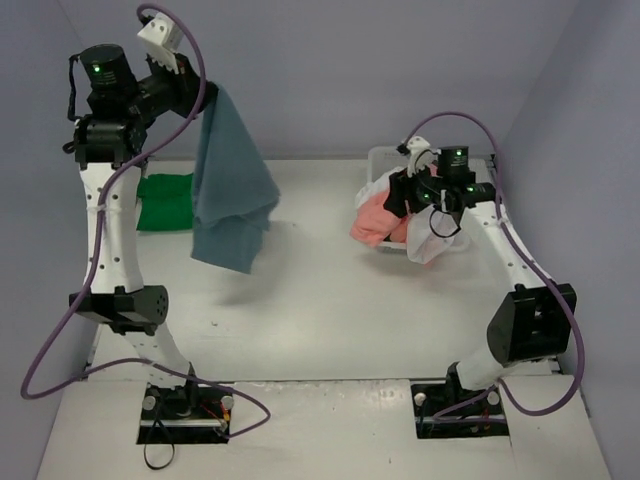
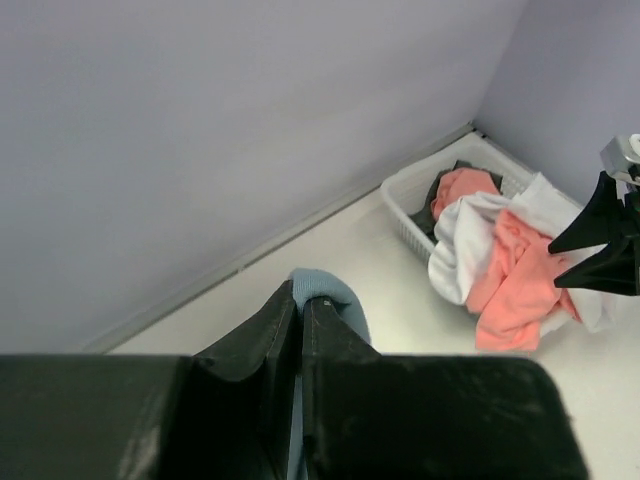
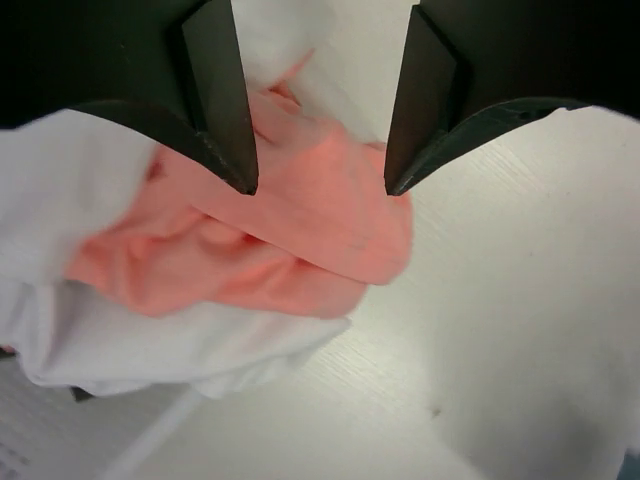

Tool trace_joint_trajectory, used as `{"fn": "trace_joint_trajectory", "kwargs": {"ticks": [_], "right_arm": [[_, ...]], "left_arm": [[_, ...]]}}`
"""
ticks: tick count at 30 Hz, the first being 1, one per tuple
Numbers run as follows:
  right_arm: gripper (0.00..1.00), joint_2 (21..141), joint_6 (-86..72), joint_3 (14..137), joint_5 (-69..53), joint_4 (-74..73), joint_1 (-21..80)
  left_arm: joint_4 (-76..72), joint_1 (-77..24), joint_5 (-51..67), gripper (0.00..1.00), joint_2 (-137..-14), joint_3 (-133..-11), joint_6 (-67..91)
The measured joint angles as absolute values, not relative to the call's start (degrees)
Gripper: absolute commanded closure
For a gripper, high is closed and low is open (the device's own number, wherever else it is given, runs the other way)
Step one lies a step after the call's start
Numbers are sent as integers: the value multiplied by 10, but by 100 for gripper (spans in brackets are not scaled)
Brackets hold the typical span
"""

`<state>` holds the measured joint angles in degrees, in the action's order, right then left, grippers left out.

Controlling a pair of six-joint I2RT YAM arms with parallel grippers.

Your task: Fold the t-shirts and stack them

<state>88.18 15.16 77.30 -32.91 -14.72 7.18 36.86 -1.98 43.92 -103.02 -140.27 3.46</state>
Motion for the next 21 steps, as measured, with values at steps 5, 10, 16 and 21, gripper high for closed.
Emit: {"fn": "trace_joint_trajectory", "kwargs": {"ticks": [5,10,16,21], "right_arm": [[89,900,182,775,-318,-154,147],[99,988,201,806,-310,-167,189],[100,1119,213,858,-315,-173,200],[100,1182,220,898,-290,-170,207]], "left_arm": [[361,-3,447,100,-986,-1296,21],[352,-4,456,100,-973,-1209,14],[343,-4,468,100,-969,-1150,16],[324,-7,483,100,-949,-1108,25]]}}
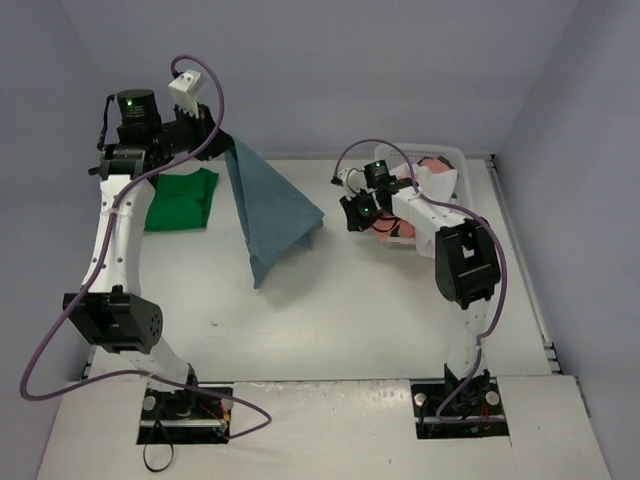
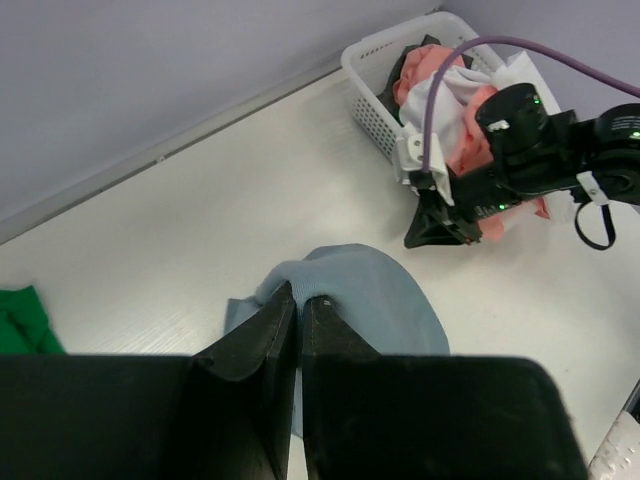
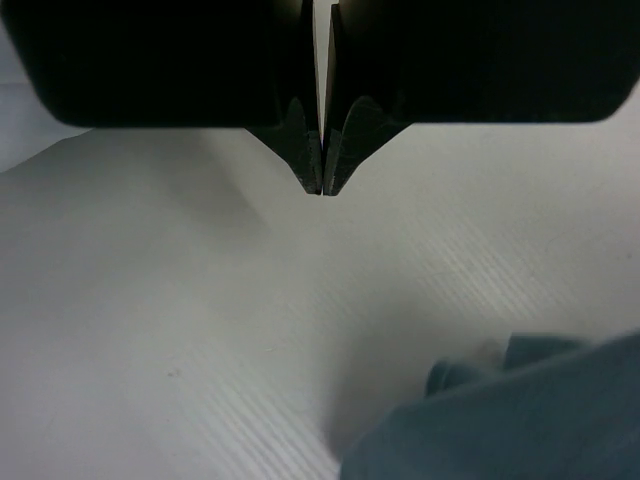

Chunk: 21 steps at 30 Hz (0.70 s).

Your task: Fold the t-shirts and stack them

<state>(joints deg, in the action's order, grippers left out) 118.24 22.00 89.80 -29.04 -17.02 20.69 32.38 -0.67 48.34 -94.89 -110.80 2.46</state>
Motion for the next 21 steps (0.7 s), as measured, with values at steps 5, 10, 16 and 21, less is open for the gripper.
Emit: {"fn": "trace_joint_trajectory", "kwargs": {"ticks": [5,10,16,21], "right_arm": [[100,1202,217,921,-230,-149,207],[100,1223,209,944,-186,-130,200],[100,1230,197,949,-142,-114,179],[100,1231,181,947,-100,-109,160]], "left_arm": [[300,-15,495,100,-920,-1079,35],[282,-21,502,100,-907,-1060,38],[272,-25,501,100,-894,-1023,39],[269,-31,502,100,-887,-1014,41]]}}
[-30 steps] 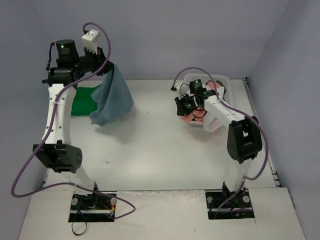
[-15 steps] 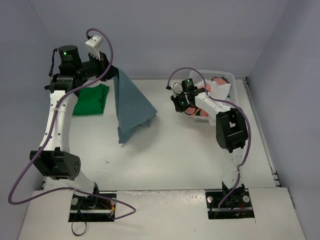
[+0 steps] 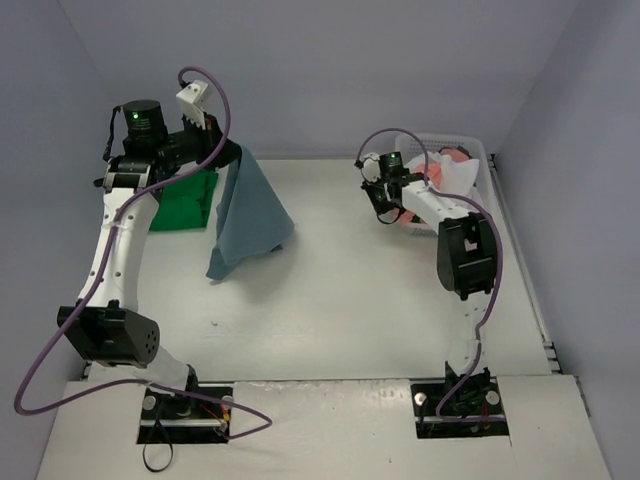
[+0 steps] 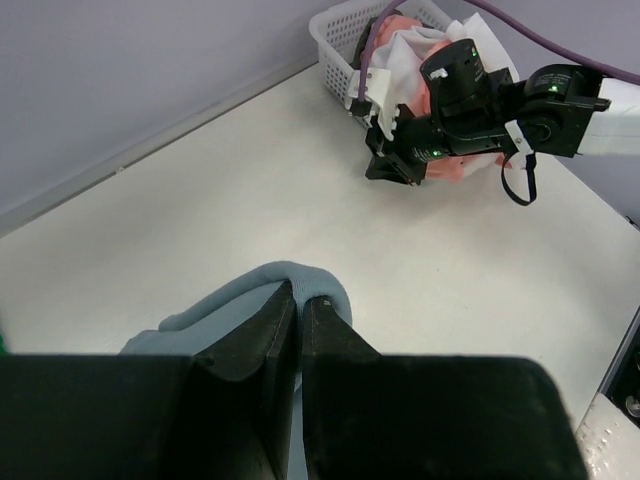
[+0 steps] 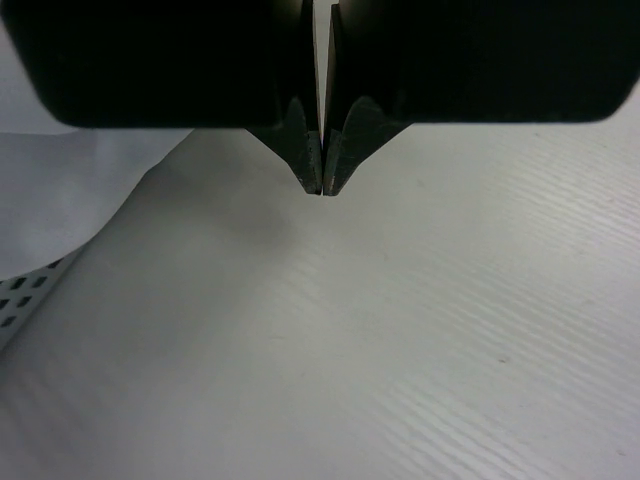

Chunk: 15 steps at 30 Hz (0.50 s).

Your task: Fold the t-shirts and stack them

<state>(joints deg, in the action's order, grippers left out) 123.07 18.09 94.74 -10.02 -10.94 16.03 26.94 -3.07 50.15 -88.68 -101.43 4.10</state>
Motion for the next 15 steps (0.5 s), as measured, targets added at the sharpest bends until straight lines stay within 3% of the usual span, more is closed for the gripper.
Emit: {"fn": "trace_joint_trajectory", "kwargs": {"ticks": [15], "right_arm": [[97,1231,169,946,-74,-109,61]], "left_arm": [[272,-45,502,100,-842,-995,49]]}}
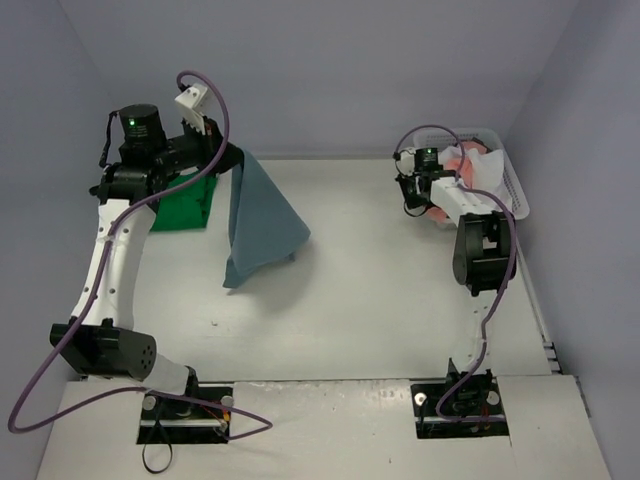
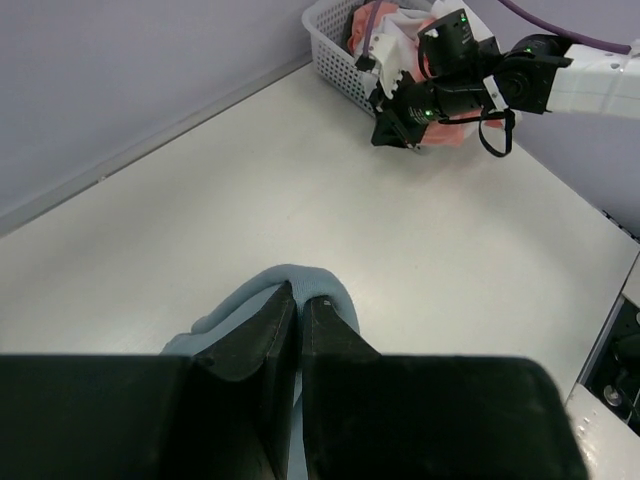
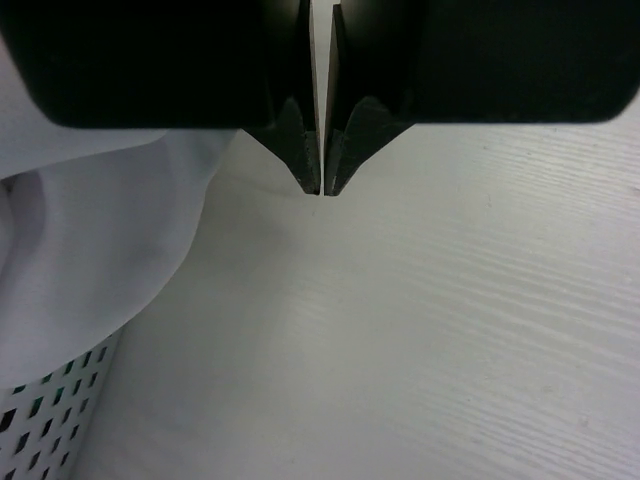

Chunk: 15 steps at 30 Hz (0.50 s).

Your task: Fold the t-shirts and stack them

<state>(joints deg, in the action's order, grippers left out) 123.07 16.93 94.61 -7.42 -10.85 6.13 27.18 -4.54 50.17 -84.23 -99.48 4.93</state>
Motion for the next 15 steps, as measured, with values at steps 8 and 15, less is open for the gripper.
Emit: {"fn": "trace_joint_trajectory", "kwargs": {"ticks": [8,15], "right_arm": [[42,1195,171,903,-159,-117,57],[41,1090,180,858,-210,-138,139]], "left_arm": [[298,-92,489,100,-837,-993,41],[367,-176,460,100,-891,-1094,14]]}}
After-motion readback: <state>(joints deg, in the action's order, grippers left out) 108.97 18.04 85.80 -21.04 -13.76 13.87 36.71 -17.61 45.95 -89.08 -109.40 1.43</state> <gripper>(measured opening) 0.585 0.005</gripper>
